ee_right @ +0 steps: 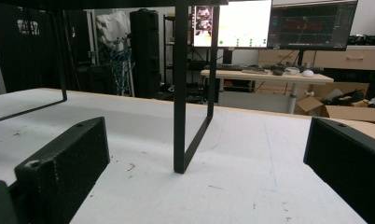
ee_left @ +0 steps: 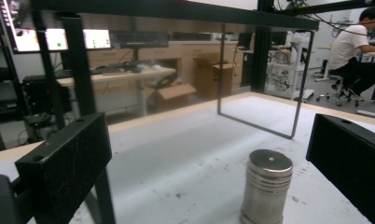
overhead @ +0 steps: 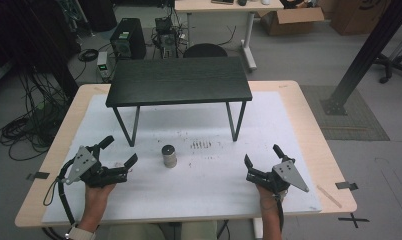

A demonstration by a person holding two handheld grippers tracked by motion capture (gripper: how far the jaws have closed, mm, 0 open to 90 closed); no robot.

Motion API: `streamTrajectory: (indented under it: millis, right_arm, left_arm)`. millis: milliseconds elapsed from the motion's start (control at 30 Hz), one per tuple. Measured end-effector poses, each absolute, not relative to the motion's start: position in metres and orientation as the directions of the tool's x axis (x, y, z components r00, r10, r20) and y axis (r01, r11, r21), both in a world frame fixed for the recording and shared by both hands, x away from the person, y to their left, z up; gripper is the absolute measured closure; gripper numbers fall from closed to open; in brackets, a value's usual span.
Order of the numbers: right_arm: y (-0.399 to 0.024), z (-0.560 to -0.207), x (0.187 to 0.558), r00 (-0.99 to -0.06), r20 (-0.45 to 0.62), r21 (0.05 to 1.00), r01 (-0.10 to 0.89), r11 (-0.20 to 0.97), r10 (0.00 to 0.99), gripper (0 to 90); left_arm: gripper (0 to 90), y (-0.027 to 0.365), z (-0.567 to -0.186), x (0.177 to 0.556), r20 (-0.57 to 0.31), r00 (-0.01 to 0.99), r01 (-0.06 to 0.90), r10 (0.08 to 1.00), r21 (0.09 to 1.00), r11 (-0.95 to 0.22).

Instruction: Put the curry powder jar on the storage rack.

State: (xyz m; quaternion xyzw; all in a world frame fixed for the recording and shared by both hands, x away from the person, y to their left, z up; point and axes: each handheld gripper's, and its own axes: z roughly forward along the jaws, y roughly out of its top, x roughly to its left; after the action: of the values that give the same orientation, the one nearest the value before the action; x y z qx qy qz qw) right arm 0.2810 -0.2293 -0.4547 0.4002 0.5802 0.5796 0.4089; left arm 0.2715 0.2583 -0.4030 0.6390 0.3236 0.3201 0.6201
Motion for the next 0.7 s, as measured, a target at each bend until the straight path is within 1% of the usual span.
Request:
streamTrajectory:
  millis: [300, 700]
  right_arm:
    - [-0.229, -0.455, 0.281, -0.346, -0.012, 1.000, -0.011, 0.009, 0.938, 0.0]
    - [-0.229, -0.455, 0.281, -0.347, -0.013, 1.000, -0.011, 0.010, 0.938, 0.0]
  left_arm:
    - [0.4, 0.240, -0.405, 0.279, 0.009, 0.628, 0.036, 0.778, 0.999, -0.041]
    - [0.6, 0.220, -0.414, 0.289, 0.015, 0.653, 0.063, 0.757, 0.995, -0.074]
